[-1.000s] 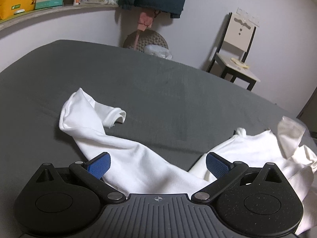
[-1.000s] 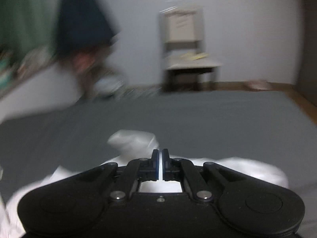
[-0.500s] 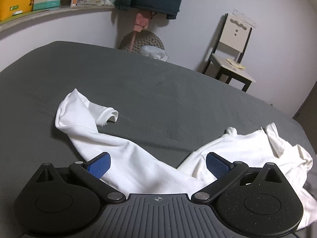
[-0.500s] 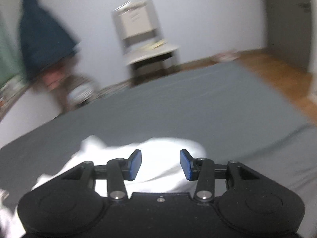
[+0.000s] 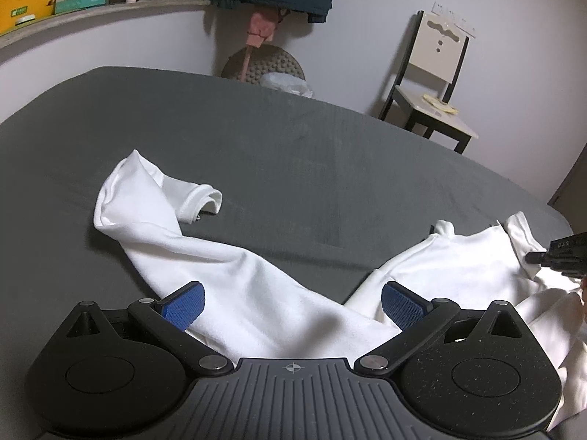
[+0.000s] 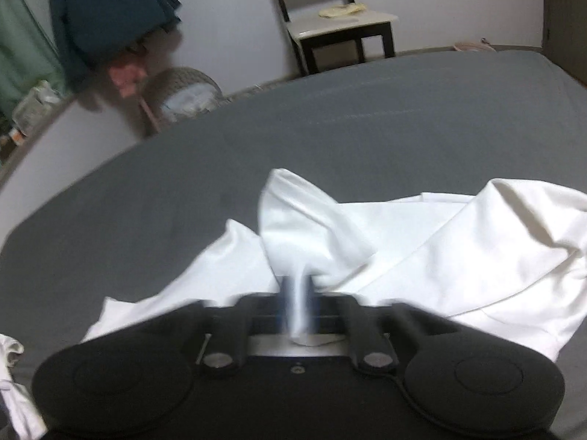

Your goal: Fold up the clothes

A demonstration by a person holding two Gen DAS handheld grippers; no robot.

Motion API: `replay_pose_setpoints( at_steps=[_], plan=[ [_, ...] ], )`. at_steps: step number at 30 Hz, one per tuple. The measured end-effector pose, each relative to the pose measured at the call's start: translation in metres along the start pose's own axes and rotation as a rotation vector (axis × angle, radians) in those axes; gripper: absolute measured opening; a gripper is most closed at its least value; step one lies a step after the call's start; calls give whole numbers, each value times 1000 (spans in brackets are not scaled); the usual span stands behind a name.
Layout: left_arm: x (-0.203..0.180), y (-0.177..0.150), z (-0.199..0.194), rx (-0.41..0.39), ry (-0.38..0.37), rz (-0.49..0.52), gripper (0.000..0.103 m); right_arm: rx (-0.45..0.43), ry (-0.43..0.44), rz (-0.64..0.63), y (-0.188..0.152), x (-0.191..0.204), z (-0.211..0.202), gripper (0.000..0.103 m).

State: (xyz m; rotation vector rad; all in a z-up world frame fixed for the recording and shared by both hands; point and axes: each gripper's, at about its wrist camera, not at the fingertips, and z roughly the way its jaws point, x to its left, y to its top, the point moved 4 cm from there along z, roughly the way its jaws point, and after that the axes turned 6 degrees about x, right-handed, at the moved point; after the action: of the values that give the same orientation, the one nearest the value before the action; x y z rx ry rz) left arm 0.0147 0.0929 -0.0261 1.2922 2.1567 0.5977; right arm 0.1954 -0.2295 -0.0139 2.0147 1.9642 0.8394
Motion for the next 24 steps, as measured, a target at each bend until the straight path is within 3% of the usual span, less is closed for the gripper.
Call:
replay_pose_setpoints(
  at_steps=[3,6,9,11,12,16,17,18,20,24],
  plan=[
    [1,2,-5,-11,-11,-11,103,-141,-32,13,16,-18,-28,4],
    [3,3,-11,-25,-21,-23,103,-260,-139,51,40,-62,-75,4],
    [4,5,-17,-39,-30,-43,103,-367,-309,116,58,-126,-132,4],
    [5,6,-21,-46,-38,-58,103,-420,-469,159,63,-168,-168,4],
    [6,6,-23,-50,-41,-65,103,-430,-538,176,63,-187,-183,4],
    [1,6,-22,-43,-38,-54,103,-242,-639,170,52,-235,-194,6],
    [-1,5,-22,-42,-35,-43,103,-194,-656,171,48,-246,-194,12],
    [-4,5,-22,-42,-31,-32,103,-145,-648,185,41,-249,-187,22],
    [-8,4,-22,-40,-17,-11,103,-100,-619,175,29,-245,-169,31],
    [-17,2,-20,-33,-13,5,103,-125,-399,-5,22,-189,-132,43]
  ],
)
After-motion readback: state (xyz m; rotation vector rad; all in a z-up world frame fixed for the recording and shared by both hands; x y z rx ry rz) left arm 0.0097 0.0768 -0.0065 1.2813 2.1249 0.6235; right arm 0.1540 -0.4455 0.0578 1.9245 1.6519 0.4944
